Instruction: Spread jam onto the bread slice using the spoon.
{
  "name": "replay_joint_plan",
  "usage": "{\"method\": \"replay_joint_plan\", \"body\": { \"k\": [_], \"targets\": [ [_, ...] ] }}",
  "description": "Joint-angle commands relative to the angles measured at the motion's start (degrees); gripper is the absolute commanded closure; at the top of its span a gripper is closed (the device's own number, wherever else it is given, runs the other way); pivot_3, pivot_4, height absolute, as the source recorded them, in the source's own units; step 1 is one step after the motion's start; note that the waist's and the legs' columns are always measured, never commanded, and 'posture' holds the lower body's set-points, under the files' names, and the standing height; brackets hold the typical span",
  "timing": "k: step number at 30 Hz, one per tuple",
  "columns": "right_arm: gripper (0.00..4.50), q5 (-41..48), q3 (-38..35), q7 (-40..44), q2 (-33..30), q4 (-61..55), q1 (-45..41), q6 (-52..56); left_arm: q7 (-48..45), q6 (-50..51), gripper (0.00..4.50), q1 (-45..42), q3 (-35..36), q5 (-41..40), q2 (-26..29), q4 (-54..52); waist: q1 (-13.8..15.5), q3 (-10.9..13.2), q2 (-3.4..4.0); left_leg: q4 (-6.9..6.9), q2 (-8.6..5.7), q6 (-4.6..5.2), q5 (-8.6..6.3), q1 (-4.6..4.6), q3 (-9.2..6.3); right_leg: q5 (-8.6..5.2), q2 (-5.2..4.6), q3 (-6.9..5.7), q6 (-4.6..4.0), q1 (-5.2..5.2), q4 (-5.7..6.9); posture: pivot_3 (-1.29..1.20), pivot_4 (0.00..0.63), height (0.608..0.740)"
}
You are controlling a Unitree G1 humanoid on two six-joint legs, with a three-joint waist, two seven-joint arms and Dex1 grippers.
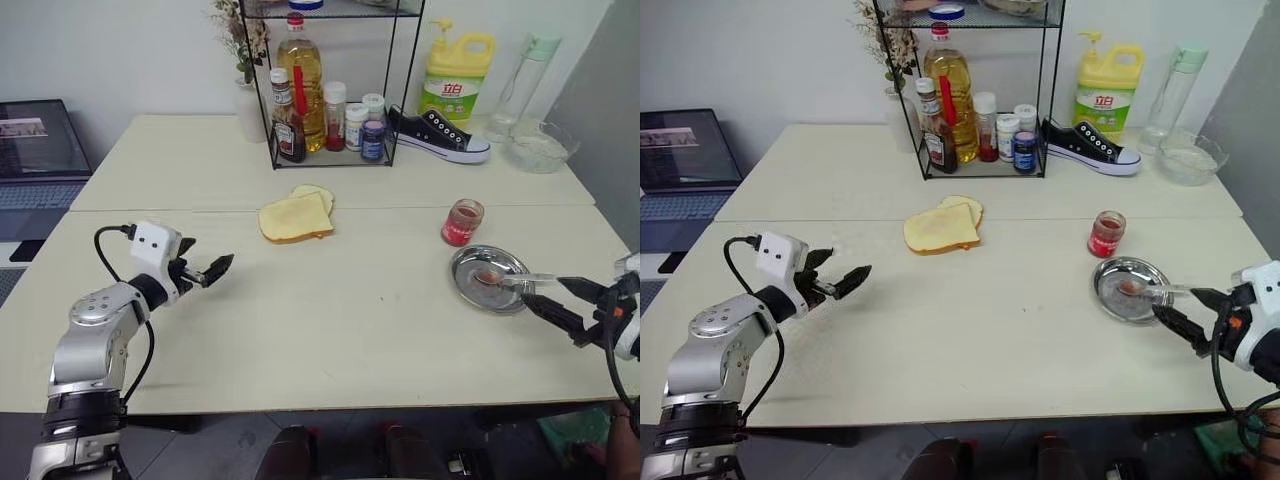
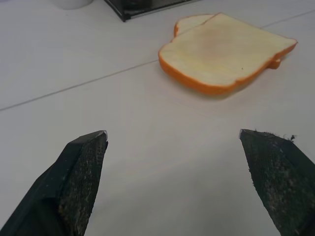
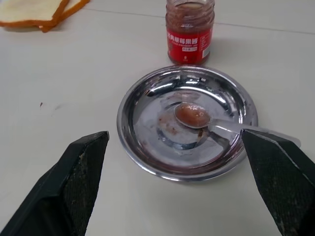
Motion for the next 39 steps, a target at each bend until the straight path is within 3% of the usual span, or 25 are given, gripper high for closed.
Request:
{"method": "replay_joint_plan", "body": {
  "k": [1,9,13,17,24,35,39],
  "targets": [
    [0.02,0.98,0.20,-2.02,1.79,-3.03,-1.57,-0.43,0.84,0.42,0.00,-0.97,0.20,-0.46,0.00,-2.41,0.01,0.00,-0.01,0.00,0.00,0.00,0.00,0.00,0.00,0.00,0.00,0.00,0.00,0.00,0.00,0.00,0.150,0.740],
    [0.02,-1.14,10.64,-7.13,7.31,-10.14,-5.16,-1.27,1.85,3.34,0.00,-7.41,0.53,-3.13,-2.80,1.39,0.01,0.02,-0.04,0.03,-0.01,0.00,0.00,-0.01,-0.03,0.00,0.01,-0.04,0.00,-0.01,0.02,0.00,0.150,0.740],
    [0.02,-3.65,21.89,-9.93,11.23,-13.28,-10.54,-2.12,4.40,5.53,0.00,-16.44,-0.34,-3.45,-7.28,10.60,0.01,0.05,-0.11,0.07,-0.04,-0.01,0.01,-0.03,-0.06,0.00,0.04,-0.10,0.01,-0.01,0.03,0.00,0.150,0.740],
    [0.02,-4.97,28.61,-12.72,15.92,-13.31,-17.89,-2.36,5.77,2.78,0.00,-23.48,-1.34,-1.95,-11.62,21.81,-0.06,0.06,-0.12,0.08,-0.07,-0.01,0.01,-0.05,-0.07,0.01,0.11,-0.13,0.01,-0.05,0.05,0.00,0.150,0.740],
    [0.02,-7.34,33.61,-14.99,20.19,-11.61,-24.70,-2.49,5.38,1.05,0.00,-27.19,-2.88,0.10,-14.67,33.52,-0.19,0.08,-0.17,0.07,-0.10,-0.03,0.02,-0.17,-0.05,0.01,0.08,-0.15,0.01,-0.24,0.05,0.00,0.150,0.740],
    [0.02,-6.90,36.39,-17.08,22.60,-13.26,-25.46,-0.66,5.35,-4.81,0.00,-31.25,-0.13,-0.64,-17.61,42.81,0.08,0.07,-0.18,0.14,-0.12,-0.02,0.03,-0.18,-0.13,0.01,0.04,-0.15,0.01,-0.21,0.11,0.00,0.150,0.740],
    [0.00,-6.92,35.92,-16.86,22.67,-12.05,-26.49,-0.86,3.84,-5.24,1.22,-30.81,-0.61,-0.46,-17.57,42.23,-0.10,0.08,-0.19,0.14,-0.15,-0.02,0.02,-0.19,-0.10,0.01,0.04,-0.17,0.01,-0.24,0.11,0.00,0.150,0.740]
  ]
}}
